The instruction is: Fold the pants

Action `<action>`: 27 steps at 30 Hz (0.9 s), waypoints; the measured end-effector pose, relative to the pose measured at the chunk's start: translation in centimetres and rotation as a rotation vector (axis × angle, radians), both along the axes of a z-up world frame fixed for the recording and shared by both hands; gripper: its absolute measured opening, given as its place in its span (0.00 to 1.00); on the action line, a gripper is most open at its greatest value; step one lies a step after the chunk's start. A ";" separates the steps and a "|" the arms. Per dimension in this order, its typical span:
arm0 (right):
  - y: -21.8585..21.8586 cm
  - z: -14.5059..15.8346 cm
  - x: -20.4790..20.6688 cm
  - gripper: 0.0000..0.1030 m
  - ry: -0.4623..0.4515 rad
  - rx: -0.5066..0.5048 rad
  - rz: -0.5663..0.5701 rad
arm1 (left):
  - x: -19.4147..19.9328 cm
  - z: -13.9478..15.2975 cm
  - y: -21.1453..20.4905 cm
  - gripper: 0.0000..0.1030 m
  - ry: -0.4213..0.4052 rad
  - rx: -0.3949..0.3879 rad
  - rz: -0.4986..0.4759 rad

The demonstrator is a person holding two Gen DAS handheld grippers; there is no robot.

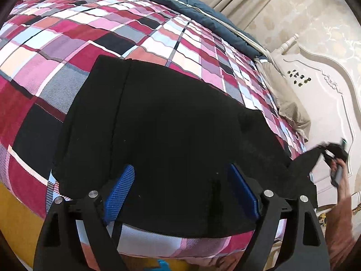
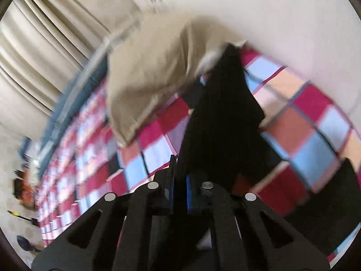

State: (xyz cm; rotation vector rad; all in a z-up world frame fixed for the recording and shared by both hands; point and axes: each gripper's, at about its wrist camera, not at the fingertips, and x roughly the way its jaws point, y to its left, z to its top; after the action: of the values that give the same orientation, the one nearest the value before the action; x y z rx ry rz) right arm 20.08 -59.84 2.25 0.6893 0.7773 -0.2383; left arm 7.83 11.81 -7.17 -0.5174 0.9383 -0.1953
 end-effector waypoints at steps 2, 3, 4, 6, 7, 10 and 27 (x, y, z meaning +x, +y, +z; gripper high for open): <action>-0.9 1.0 -3.8 0.06 -0.070 0.009 -0.018 | -0.1 0.0 0.0 0.81 -0.001 -0.002 0.007; -1.5 1.3 -5.6 0.06 -0.099 0.018 -0.031 | -0.1 -0.1 -0.1 0.81 -0.001 0.000 0.009; -2.2 1.2 -8.1 0.06 -0.137 0.036 -0.048 | -0.1 -0.1 -0.2 0.81 -0.001 0.004 0.010; -3.1 0.4 -11.9 0.06 -0.187 0.062 -0.071 | -0.1 0.0 -0.3 0.81 0.001 0.011 0.007; -3.6 -0.5 -14.2 0.06 -0.203 0.080 -0.084 | -0.1 0.0 -0.4 0.81 0.005 0.020 0.007; -4.5 -4.2 -18.6 0.06 -0.191 0.134 -0.129 | -0.3 0.5 -1.1 0.81 0.012 0.032 0.002; -7.2 -7.0 -23.8 0.51 -0.079 0.022 -0.289 | -1.1 2.1 -10.2 0.81 -0.022 0.036 -0.212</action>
State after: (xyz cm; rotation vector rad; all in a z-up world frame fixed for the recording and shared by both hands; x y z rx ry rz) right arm -3.69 -67.07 -4.76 0.8269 0.6045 -0.4628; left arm 6.76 1.59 -5.06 -0.3816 0.9730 -0.3746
